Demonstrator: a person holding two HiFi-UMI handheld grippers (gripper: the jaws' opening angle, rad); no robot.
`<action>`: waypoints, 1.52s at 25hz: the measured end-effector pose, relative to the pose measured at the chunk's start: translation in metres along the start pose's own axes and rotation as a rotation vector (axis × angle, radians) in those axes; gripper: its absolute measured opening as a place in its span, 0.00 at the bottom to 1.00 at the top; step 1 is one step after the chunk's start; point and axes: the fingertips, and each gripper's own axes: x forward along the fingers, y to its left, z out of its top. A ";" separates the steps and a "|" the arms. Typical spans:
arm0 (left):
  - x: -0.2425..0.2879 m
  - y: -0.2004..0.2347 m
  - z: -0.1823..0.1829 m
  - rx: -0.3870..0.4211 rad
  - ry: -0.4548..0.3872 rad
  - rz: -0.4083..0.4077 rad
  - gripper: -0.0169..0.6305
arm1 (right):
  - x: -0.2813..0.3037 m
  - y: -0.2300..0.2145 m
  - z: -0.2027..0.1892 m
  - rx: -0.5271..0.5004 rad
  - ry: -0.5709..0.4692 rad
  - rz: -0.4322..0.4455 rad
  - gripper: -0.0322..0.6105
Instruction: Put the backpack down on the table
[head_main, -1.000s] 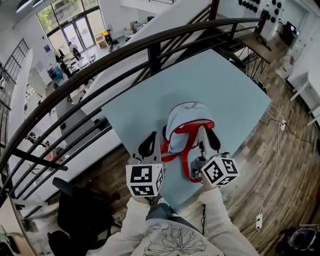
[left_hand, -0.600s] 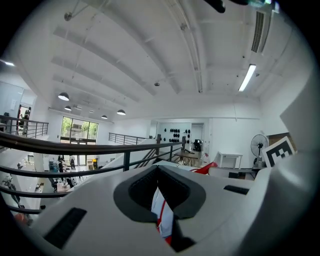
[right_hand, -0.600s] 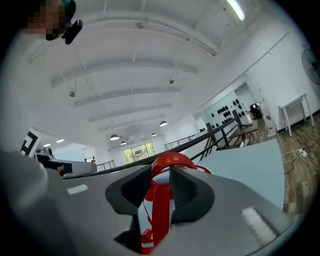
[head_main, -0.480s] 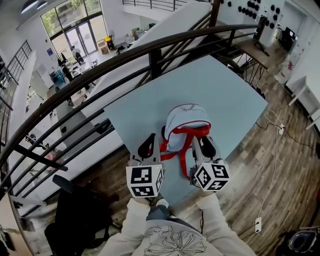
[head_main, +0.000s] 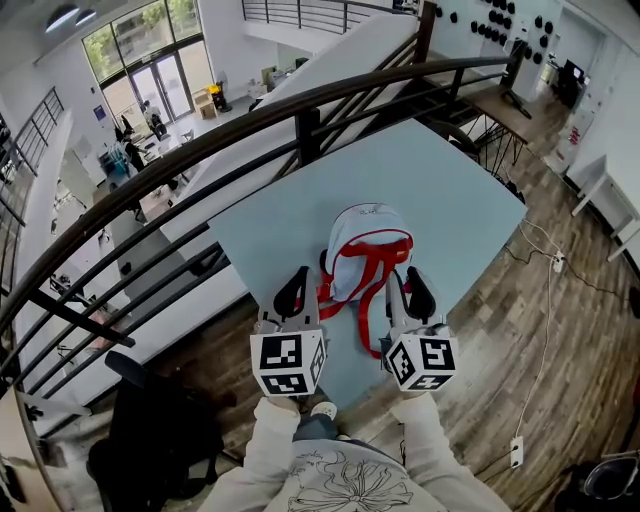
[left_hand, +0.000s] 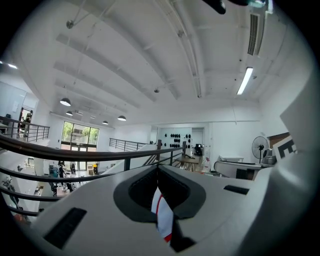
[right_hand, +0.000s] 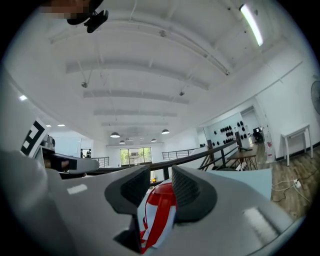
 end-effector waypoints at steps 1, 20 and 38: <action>-0.001 0.000 0.002 0.002 -0.004 0.001 0.04 | -0.001 0.001 0.005 -0.018 -0.008 -0.001 0.25; -0.028 0.005 0.029 0.035 -0.073 0.018 0.04 | -0.023 0.016 0.041 -0.094 -0.084 -0.045 0.07; -0.023 0.008 0.028 0.037 -0.073 0.021 0.04 | -0.016 0.018 0.039 -0.090 -0.075 -0.041 0.07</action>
